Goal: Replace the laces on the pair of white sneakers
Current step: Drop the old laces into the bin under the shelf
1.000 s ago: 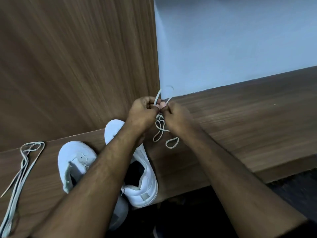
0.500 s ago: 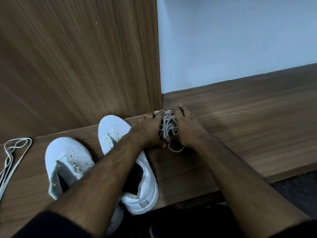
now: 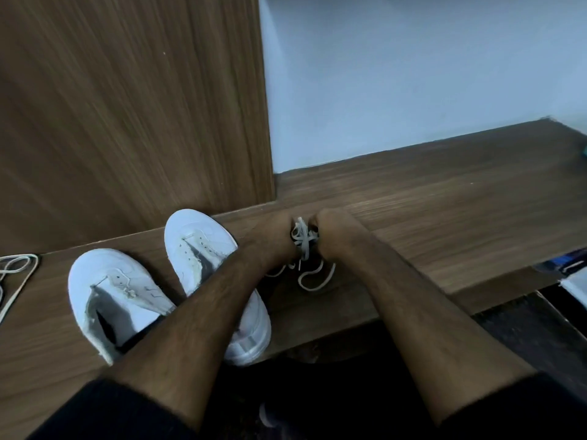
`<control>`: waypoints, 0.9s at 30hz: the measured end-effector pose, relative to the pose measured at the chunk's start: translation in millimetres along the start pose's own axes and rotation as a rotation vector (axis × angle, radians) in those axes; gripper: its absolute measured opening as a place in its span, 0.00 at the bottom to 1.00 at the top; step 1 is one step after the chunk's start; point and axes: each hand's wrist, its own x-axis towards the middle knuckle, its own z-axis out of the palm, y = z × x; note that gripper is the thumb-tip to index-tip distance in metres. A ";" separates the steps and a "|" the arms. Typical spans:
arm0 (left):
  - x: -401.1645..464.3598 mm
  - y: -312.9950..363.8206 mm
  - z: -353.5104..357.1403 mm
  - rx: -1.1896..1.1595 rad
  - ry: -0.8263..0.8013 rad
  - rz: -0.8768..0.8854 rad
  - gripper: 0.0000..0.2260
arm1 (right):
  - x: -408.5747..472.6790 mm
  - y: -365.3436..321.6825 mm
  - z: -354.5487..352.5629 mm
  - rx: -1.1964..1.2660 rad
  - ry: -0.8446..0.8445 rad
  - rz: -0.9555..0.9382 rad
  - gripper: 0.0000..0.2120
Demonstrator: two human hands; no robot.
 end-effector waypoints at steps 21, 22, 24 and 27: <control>-270.3 36.9 -70.0 -0.452 -0.798 1.044 0.12 | -248.4 190.3 -31.9 0.166 0.235 0.369 0.14; -276.6 38.5 -63.0 -0.428 -0.840 1.053 0.13 | -251.1 198.5 -25.4 0.155 0.213 0.389 0.15; -284.5 43.0 -49.6 -0.373 -0.933 1.031 0.15 | -254.2 212.3 -13.7 0.128 0.175 0.424 0.13; -286.8 48.4 -42.6 -0.291 -0.970 1.019 0.23 | -253.9 229.3 1.6 0.086 0.112 0.476 0.14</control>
